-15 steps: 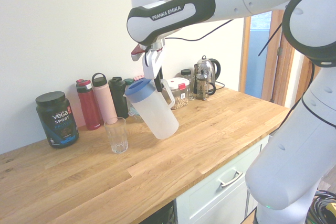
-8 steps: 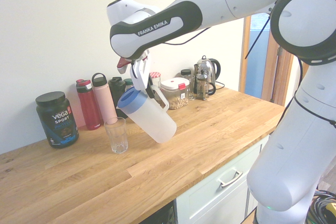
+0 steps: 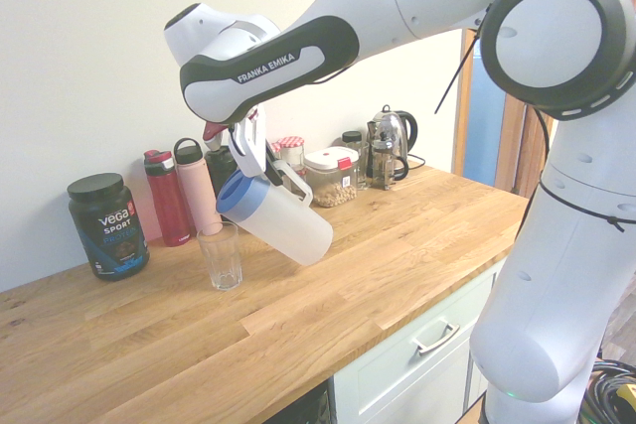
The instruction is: Pour me some water
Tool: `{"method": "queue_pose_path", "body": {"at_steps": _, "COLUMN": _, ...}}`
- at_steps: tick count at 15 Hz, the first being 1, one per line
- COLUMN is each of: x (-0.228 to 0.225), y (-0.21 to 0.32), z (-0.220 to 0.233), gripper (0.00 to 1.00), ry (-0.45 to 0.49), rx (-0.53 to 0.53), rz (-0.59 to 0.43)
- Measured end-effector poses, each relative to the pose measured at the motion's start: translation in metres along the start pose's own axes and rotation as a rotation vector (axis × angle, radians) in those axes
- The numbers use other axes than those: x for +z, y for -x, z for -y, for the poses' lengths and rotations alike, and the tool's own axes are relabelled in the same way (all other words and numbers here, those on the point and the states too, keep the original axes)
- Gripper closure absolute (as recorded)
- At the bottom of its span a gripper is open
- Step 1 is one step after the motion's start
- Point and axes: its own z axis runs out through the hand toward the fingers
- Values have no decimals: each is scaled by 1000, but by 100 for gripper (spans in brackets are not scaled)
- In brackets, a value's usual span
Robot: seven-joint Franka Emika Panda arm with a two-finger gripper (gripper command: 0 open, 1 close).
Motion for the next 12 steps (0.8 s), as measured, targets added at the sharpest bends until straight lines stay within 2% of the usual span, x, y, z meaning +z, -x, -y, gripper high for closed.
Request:
{"method": "queue_pose_path", "body": {"at_steps": 5, "x": 11, "y": -12, "z": 10, "gripper": 100, "ry": 68, "rx": -35, "rz": 24}}
{"method": "queue_pose_path", "body": {"at_steps": 12, "x": -2, "y": -16, "z": 12, "gripper": 100, "ry": 115, "rx": -47, "rz": 15}}
